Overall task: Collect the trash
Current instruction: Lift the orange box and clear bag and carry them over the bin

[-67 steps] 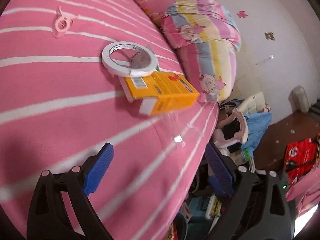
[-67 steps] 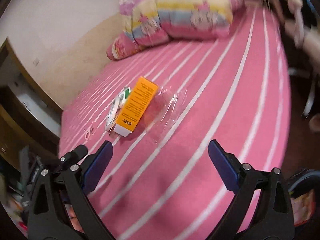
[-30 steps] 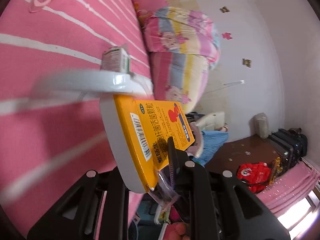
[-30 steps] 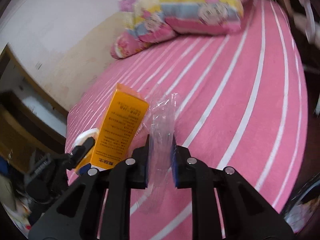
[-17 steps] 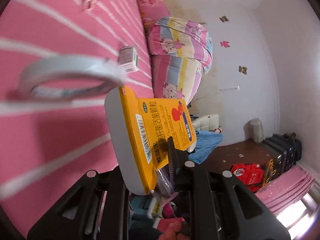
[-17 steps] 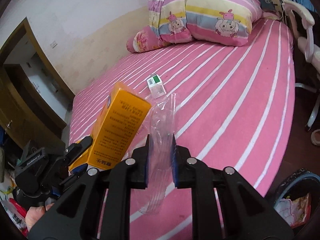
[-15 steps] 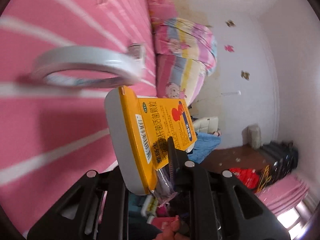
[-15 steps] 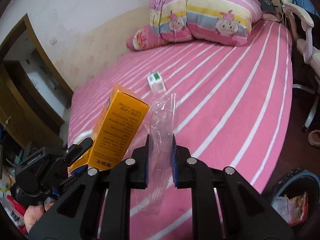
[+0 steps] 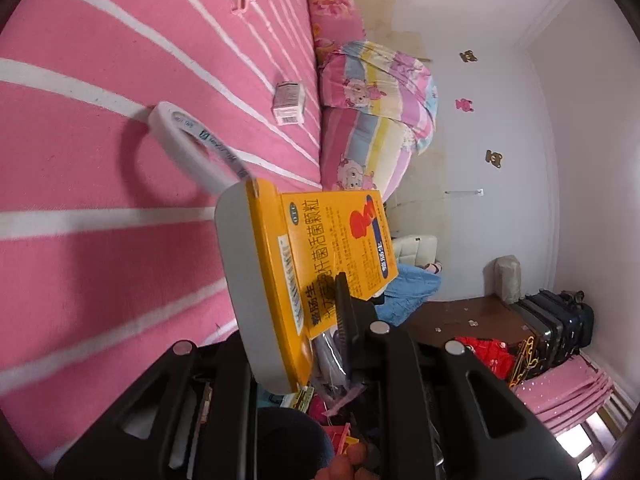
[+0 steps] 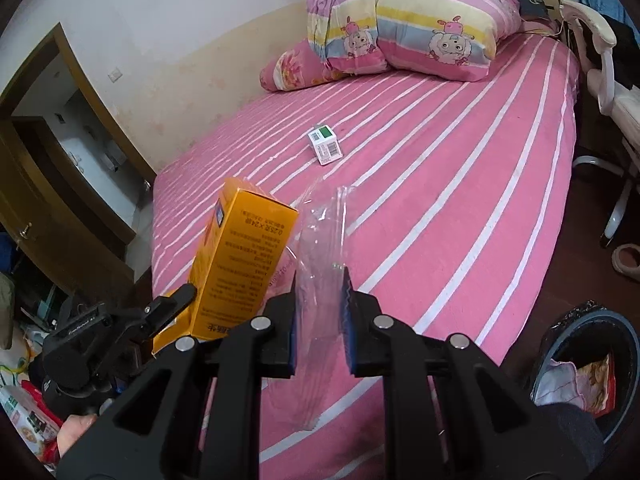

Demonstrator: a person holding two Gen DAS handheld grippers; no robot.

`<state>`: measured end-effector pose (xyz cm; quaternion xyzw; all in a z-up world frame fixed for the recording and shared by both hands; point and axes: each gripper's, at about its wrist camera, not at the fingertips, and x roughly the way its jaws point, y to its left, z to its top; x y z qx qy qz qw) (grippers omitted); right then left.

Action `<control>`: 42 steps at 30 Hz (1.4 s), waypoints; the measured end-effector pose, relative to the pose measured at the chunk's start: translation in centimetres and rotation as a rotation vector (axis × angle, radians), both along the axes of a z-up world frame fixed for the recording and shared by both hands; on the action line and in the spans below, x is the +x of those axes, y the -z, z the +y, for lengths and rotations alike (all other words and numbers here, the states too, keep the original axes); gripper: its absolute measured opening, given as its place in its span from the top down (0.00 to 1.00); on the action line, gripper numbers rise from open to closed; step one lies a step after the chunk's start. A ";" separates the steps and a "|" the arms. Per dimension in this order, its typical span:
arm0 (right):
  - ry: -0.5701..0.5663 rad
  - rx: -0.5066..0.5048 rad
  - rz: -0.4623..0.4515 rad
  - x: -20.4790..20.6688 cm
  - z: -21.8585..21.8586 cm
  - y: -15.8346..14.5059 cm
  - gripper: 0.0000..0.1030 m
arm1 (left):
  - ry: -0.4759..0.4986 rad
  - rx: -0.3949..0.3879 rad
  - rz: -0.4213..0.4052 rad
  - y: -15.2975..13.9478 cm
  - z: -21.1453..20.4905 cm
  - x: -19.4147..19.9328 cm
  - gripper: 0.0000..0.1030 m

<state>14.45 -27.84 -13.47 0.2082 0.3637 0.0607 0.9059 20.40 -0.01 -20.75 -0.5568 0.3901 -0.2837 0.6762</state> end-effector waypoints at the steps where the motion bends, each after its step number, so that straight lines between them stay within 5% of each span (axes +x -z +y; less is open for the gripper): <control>1: -0.003 -0.005 -0.001 -0.2 0.1 -0.3 0.83 | -0.001 0.008 -0.007 -0.4 0.1 -0.4 0.85; 13: -0.041 0.043 -0.079 -3.9 0.9 -3.7 0.83 | -0.073 0.031 -0.103 -4.4 3.1 -5.5 0.85; 21: -0.023 0.057 -0.156 -6.8 -0.6 -7.2 0.83 | -0.045 0.037 -0.200 -9.1 1.4 -7.5 0.85; 31: 0.122 0.062 -0.214 -11.8 -8.1 -9.8 0.83 | 0.121 0.053 -0.259 -12.4 -6.8 -8.1 0.85; 42: 0.321 0.011 -0.137 -17.0 -17.4 -6.6 0.83 | 0.377 0.157 -0.202 -9.4 -20.4 -8.3 0.85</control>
